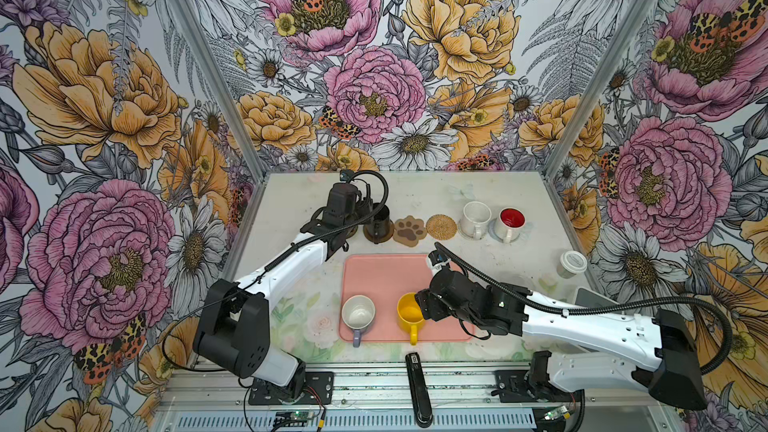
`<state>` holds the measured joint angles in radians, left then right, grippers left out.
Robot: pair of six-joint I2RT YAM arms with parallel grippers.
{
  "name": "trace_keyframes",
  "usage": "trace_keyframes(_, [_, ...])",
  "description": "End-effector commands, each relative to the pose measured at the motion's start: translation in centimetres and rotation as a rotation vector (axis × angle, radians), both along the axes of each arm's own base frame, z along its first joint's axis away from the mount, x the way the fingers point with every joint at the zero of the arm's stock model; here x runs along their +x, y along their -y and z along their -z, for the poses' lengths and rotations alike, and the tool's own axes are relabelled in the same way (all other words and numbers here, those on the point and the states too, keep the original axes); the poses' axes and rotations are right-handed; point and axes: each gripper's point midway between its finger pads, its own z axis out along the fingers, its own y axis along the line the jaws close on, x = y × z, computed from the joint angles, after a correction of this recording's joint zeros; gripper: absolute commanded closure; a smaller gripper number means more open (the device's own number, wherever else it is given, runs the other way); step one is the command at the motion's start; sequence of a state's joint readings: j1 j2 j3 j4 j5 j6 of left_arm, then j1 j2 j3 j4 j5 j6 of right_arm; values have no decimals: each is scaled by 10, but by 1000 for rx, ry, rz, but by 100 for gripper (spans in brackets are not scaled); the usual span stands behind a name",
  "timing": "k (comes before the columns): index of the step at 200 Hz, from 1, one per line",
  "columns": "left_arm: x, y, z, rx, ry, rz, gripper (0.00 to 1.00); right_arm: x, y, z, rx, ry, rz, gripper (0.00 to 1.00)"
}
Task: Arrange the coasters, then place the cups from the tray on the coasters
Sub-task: 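Move the right gripper down over the yellow mug on the pink tray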
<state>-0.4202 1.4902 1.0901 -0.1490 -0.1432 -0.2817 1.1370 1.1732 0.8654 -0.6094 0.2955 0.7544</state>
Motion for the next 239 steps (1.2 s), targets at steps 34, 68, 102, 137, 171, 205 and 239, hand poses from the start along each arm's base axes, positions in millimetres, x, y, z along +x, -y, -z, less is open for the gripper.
trace_keyframes(34, [7, 5, -8, -46, 29, 14, 44, -24, -7, 10, -26, 26, -13, 23])
trace_keyframes(68, [5, 9, -11, -71, 37, 36, 44, -42, -18, 12, -30, 56, -35, 23])
trace_keyframes(102, [7, 10, -10, -82, 34, 41, 44, -46, -20, 20, -37, 32, -35, 23])
trace_keyframes(137, [8, 10, -8, -90, 28, 44, 44, -50, -20, 29, -17, -10, -15, 23])
trace_keyframes(171, [9, 10, -6, -95, 22, 46, 44, -52, -24, 35, -18, -24, -24, 23])
trace_keyframes(205, [9, 10, -7, -101, 22, 48, 44, -56, -30, 41, -15, -51, -40, 25])
trace_keyframes(239, [10, 10, -3, -100, 15, 48, 44, -57, -31, 46, -12, -70, -44, 31])
